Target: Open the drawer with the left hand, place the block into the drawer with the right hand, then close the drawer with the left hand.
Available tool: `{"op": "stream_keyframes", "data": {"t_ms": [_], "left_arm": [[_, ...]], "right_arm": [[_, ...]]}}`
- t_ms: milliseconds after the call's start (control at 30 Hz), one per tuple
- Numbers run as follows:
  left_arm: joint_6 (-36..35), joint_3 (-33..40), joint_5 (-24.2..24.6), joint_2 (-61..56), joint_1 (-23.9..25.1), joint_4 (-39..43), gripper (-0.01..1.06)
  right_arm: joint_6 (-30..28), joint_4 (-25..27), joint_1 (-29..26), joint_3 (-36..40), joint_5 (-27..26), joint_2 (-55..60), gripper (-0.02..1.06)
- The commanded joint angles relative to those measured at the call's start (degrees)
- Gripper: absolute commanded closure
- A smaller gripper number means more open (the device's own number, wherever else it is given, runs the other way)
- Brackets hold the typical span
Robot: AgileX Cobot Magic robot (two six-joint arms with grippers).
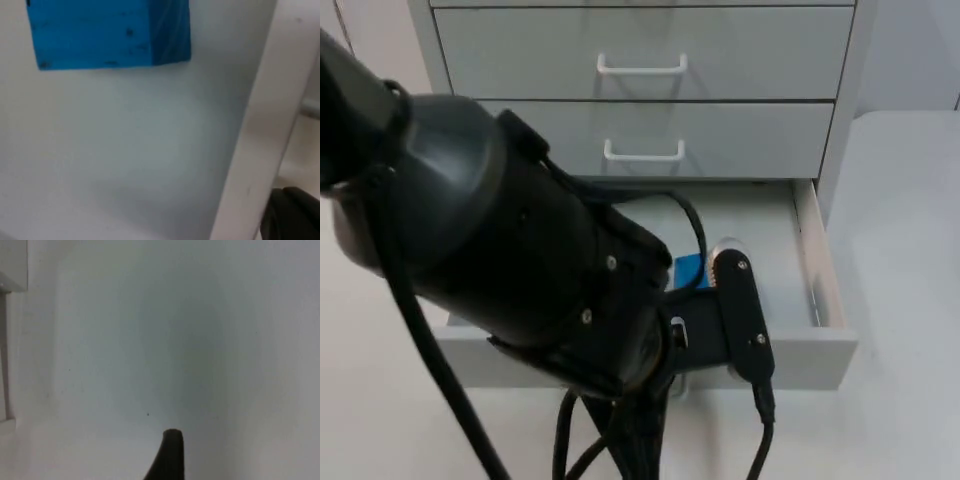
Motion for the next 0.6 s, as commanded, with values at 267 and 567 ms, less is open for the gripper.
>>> {"op": "stream_keyframes", "data": {"t_ms": [267, 567], "left_arm": [[-23.75, -0.84, 4.64, -0.12, 2.79, 24.98, 1.05], [-31.96, -2.61, 1.46, 0.12, 9.78, 30.82, 1.05]], "right_arm": [[0.01, -0.19, -0.43, 0.29, -0.47, -0.37, 0.32], [0.01, -0.19, -0.43, 0.29, -0.47, -0.37, 0.32]]}}
